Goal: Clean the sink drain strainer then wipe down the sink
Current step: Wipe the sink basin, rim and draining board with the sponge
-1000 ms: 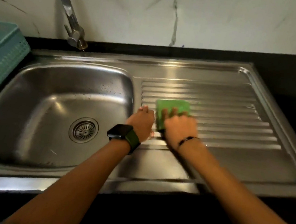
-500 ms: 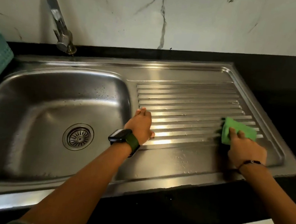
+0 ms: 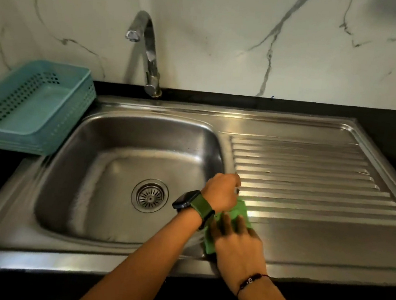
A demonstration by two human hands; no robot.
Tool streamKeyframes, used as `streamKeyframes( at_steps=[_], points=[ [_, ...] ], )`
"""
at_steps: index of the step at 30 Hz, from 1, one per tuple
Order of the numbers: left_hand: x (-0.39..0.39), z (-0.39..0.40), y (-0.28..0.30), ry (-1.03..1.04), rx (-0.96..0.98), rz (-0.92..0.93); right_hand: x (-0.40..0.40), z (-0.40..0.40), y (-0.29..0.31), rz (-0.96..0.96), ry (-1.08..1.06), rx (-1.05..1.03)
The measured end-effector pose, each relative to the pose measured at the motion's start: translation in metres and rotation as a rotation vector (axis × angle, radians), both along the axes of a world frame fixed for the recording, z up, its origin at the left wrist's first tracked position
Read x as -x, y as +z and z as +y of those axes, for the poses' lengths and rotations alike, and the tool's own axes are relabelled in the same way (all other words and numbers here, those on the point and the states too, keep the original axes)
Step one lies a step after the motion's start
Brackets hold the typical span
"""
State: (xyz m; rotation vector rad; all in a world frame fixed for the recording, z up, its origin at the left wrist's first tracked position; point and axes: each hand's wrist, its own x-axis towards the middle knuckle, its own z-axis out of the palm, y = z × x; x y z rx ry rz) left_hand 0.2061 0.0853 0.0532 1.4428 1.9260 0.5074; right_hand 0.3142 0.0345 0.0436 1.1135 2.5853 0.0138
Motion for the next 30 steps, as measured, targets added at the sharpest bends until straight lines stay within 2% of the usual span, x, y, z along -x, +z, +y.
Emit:
streamKeyframes(
  at_steps=[3, 6, 9, 10, 12, 15, 17, 18, 24, 27, 30],
  points=[
    [0.007, -0.025, 0.003, 0.06, -0.041, -0.033, -0.01, 0.002, 0.001, 0.091, 0.218, 0.016],
    [0.018, -0.053, 0.001, 0.122, -0.074, 0.002, -0.038, 0.019, 0.004, 0.133, 0.175, 0.108],
    [0.03, -0.08, -0.002, 0.213, -0.05, 0.004, -0.064, 0.033, 0.011, -0.023, 0.066, 0.109],
    [0.032, -0.087, -0.004, 0.241, -0.045, -0.006, -0.069, 0.038, 0.007, -0.043, 0.045, 0.035],
    [0.034, -0.095, -0.005, 0.287, -0.049, -0.023, -0.061, 0.028, 0.008, -0.166, -0.087, 0.057],
    [0.028, -0.097, -0.006, 0.316, -0.077, -0.025, -0.036, 0.007, 0.014, -0.26, -0.06, 0.049],
    [0.021, -0.095, -0.007, 0.34, -0.106, -0.01, -0.021, 0.0, 0.015, -0.187, -0.021, 0.006],
    [0.018, -0.095, -0.007, 0.351, -0.12, 0.002, -0.012, 0.001, 0.015, -0.215, -0.022, 0.056],
    [0.02, -0.091, -0.005, 0.462, -0.183, 0.059, 0.04, -0.003, -0.011, -0.002, -0.081, 0.29],
    [0.026, -0.088, 0.0, 0.492, -0.212, 0.073, 0.066, -0.017, -0.013, 0.055, 0.076, 0.337],
    [0.033, -0.083, 0.004, 0.48, -0.203, 0.062, 0.083, -0.036, -0.009, 0.016, 0.251, 0.328]
  ],
)
